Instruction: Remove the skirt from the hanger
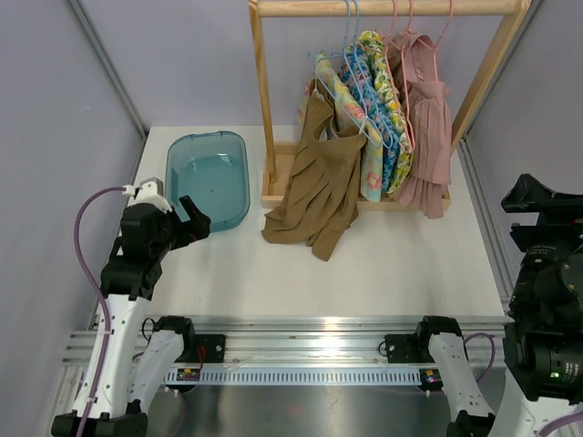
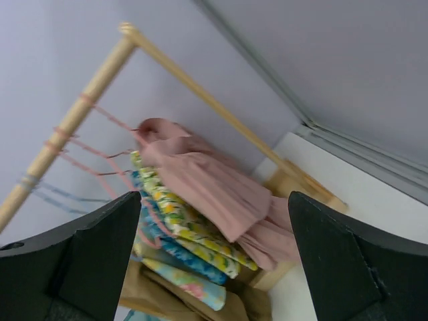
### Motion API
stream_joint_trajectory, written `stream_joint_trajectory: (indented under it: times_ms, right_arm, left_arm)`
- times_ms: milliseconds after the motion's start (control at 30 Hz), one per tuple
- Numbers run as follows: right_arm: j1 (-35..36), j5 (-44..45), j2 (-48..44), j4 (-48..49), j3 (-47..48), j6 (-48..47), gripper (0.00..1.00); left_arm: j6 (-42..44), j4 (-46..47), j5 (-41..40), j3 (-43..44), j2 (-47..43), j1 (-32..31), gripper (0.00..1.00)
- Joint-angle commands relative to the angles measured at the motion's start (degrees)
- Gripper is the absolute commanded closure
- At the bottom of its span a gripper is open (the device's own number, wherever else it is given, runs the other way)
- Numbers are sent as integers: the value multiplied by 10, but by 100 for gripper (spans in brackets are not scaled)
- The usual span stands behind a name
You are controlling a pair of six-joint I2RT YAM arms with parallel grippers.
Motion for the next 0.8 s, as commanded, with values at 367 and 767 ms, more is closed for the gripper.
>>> stream_joint_trajectory:
  times_ms: [367, 767]
  right_arm:
    - [0, -386, 287, 251, 209, -166, 1]
    - [0, -406, 553, 224, 429, -212, 5]
  left_arm:
    - [-9, 0, -18, -8, -3, -49, 1]
    - [-9, 6, -10, -11, -7, -69, 2]
